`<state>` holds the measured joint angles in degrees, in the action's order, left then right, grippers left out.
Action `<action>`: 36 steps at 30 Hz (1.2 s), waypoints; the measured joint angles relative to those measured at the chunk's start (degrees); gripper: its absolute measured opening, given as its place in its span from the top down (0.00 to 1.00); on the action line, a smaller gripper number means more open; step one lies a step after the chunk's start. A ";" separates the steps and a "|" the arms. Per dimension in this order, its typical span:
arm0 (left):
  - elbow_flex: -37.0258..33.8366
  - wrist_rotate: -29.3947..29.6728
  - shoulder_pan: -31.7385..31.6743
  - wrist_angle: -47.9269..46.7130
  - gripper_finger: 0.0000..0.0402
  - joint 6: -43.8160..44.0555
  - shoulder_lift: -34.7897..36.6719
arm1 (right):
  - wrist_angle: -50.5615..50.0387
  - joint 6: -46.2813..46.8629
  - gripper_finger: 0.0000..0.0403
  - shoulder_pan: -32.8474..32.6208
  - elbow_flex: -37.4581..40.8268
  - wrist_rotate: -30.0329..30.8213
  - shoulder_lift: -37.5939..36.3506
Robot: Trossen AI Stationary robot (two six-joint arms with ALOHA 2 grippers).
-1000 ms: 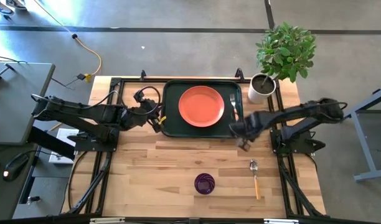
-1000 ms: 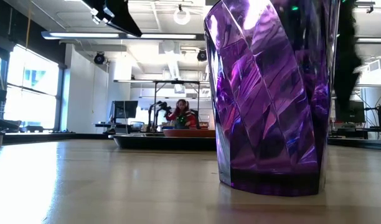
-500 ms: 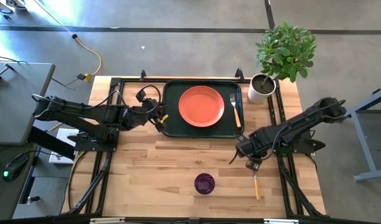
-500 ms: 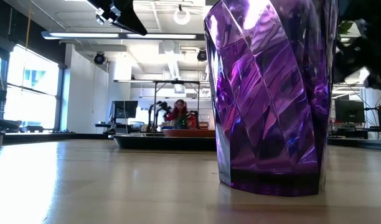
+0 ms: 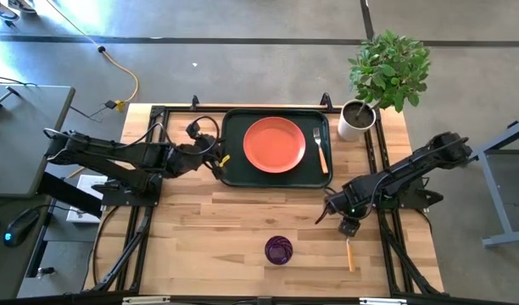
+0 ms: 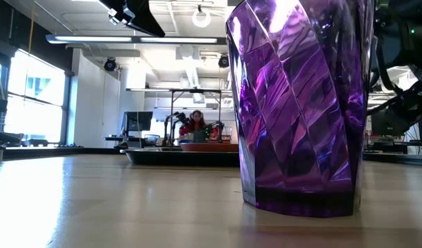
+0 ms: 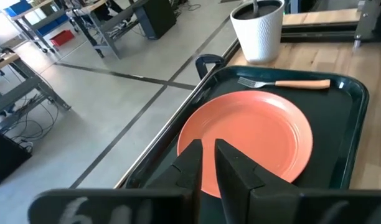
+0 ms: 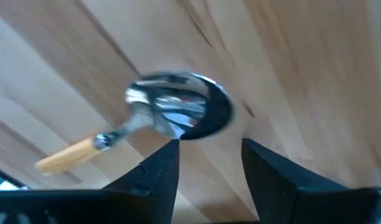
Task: Pick and place plate/cup/fork/spoon on tray
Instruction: Put the yellow spoon on the dark green tray to the left of the yellow fork
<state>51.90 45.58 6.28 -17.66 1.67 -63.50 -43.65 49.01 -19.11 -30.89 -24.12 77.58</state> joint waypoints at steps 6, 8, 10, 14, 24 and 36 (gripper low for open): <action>0.00 0.00 -0.24 0.10 0.81 0.70 -0.34 | 3.25 -1.46 0.63 0.00 -0.24 0.23 0.00; 0.00 -0.01 -0.53 0.02 0.78 1.46 -0.38 | 3.77 -1.46 0.63 0.00 -0.24 1.00 0.00; 0.00 -0.02 -1.00 -0.10 0.76 2.24 -0.39 | 4.32 -1.46 0.63 -0.02 -0.24 1.54 0.00; 0.00 -0.30 -1.66 -0.79 0.74 2.67 -0.38 | 5.34 -1.45 0.63 -0.02 -0.24 2.45 0.00; 0.00 -2.14 -2.29 -1.65 0.74 2.85 -0.38 | 7.20 -1.24 0.95 0.03 -0.46 2.17 -0.06; 0.00 -2.19 -2.29 -1.83 0.74 3.23 -0.38 | 11.63 -2.18 0.99 1.46 -2.33 2.69 -0.07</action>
<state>51.90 43.40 3.99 -19.49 4.91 -63.88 -32.03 46.83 -17.66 -33.23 -21.43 77.51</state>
